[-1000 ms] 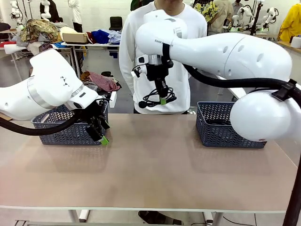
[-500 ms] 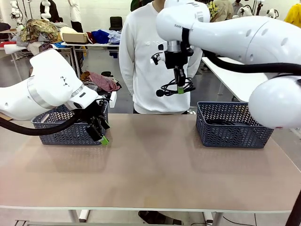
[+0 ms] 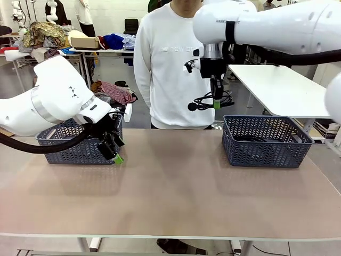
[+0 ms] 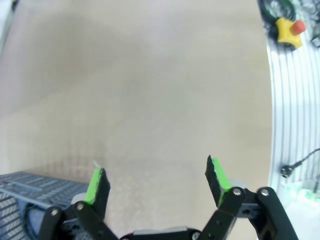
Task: Organize the cables according to human instructions.
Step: Pick up a bundle of cables and place it in the basket indicated by the human.
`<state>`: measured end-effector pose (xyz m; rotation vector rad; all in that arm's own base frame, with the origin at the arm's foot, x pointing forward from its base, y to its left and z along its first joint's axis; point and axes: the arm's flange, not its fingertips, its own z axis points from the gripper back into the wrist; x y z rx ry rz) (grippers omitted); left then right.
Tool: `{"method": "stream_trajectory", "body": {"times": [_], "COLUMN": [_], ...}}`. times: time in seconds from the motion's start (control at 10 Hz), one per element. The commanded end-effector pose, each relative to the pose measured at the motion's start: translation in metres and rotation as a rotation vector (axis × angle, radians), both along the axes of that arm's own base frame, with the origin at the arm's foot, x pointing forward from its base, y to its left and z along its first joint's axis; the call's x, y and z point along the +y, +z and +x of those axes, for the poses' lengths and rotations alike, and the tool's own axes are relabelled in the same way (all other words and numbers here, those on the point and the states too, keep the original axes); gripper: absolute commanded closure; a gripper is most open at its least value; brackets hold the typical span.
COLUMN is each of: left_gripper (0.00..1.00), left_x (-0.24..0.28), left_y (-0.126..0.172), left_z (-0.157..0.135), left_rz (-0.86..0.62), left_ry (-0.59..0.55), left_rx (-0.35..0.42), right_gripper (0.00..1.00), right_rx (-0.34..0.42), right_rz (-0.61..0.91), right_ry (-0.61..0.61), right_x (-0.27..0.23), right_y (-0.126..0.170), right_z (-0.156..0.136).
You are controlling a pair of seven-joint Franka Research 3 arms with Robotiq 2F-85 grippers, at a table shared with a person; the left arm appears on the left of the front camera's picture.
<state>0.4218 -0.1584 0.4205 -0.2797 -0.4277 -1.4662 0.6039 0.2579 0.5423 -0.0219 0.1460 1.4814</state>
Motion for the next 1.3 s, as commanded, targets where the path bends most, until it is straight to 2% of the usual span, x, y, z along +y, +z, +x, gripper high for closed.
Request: {"method": "stream_trajectory", "body": {"times": [0.0,0.4,0.5,0.6,1.1,1.2], "left_gripper": [0.0,0.0,0.0,0.0,0.0,0.0], "left_x": [0.002,0.002,0.002,0.002,0.002,0.002], "left_y": [0.001,0.001,0.001,0.001,0.001,0.001], "left_z": [0.0,0.0,0.0,0.0,0.0,0.0], "left_rz": [0.001,0.001,0.001,0.001,0.001,0.001], "left_ry": [0.001,0.001,0.001,0.001,0.001,0.001], "left_rx": [0.0,0.0,0.0,0.0,0.0,0.0], "right_gripper": [1.0,1.0,1.0,1.0,1.0,0.85], "right_rx": [-0.036,-0.031,-0.031,-0.01,-0.01,-0.005], "right_rz": [0.041,0.078,0.084,0.039,0.039,0.046], "right_ry": [-0.073,-0.17,-0.169,-0.113,-0.113,-0.121], "right_x": [-0.032,-0.053,-0.052,-0.051,-0.051,-0.049], "right_y": [-0.021,-0.028,-0.029,-0.025,-0.025,-0.028], "right_z": [-0.048,-0.041,-0.041,-0.035,-0.035,-0.035]}}
